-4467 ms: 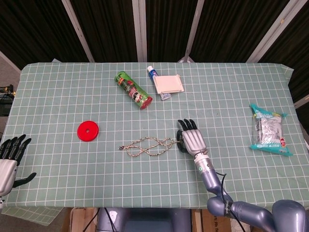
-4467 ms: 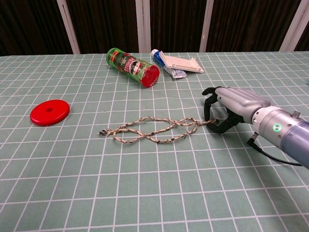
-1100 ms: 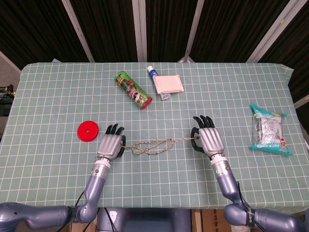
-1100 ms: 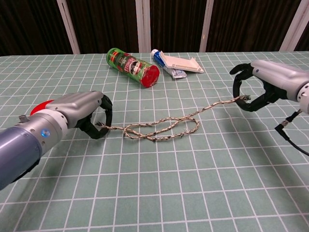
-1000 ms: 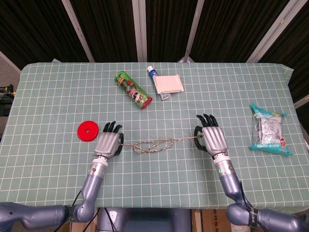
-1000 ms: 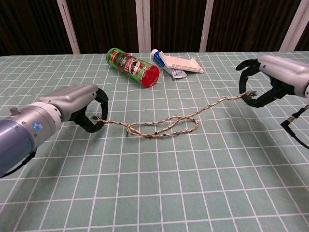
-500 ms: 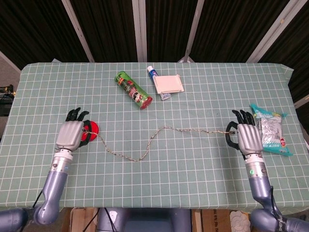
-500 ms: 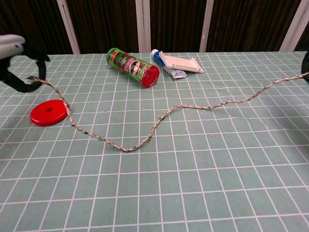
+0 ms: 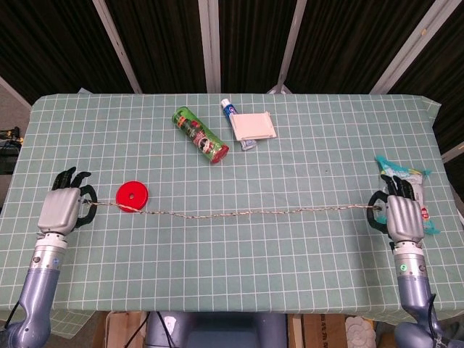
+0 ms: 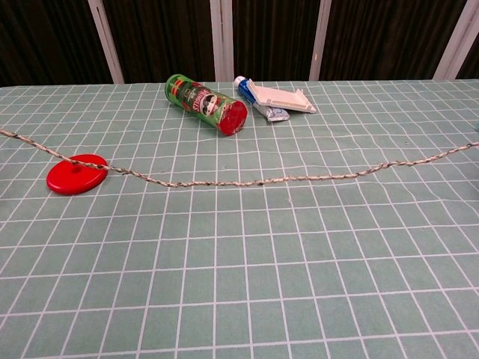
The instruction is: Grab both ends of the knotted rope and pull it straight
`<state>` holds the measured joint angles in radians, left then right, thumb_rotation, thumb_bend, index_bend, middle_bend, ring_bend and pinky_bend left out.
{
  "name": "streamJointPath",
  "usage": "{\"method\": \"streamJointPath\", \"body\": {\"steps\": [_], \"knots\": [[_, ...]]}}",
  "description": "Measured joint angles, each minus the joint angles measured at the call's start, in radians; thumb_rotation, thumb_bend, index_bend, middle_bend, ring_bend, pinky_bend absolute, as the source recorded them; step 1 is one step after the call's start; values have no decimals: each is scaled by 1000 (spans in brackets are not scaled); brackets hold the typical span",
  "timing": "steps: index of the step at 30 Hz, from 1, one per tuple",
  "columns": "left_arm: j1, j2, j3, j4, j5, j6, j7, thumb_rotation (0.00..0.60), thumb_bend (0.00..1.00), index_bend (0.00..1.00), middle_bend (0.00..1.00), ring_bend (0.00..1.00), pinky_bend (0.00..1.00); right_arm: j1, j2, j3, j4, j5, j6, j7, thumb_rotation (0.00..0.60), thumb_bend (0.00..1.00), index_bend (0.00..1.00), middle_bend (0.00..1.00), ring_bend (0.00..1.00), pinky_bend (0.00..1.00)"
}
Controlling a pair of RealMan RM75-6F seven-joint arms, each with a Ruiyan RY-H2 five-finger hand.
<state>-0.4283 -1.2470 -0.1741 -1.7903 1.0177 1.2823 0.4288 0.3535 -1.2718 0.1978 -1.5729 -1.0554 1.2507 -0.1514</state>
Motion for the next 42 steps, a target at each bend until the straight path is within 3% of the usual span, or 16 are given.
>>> {"method": "streamJointPath", "body": {"steps": [22, 25, 30, 34, 42], "knots": [[-4, -149, 66, 160, 1, -42, 45, 600, 557, 597, 147, 0, 0, -10, -57, -13, 181, 38, -86, 1, 600, 512, 614, 147, 0, 0], [-5, -167, 72, 178, -5, -50, 52, 600, 486, 557, 108, 0, 0, -8, -63, -19, 195, 34, -94, -11, 600, 513, 511, 129, 0, 0], [-7, -173, 85, 184, -21, -68, 83, 600, 280, 406, 18, 0, 0, -4, -63, -35, 203, 30, -124, -40, 600, 507, 34, 0, 0, 0], [-3, -154, 88, 176, -27, -69, 90, 600, 181, 312, 0, 0, 0, -3, -53, -40, 191, 48, -139, -73, 600, 413, 0, 0, 0, 0], [43, -73, 92, 110, 7, -24, 13, 600, 129, 202, 0, 0, 0, -25, -9, -29, 103, 90, -98, -111, 600, 392, 0, 0, 0, 0]]}}
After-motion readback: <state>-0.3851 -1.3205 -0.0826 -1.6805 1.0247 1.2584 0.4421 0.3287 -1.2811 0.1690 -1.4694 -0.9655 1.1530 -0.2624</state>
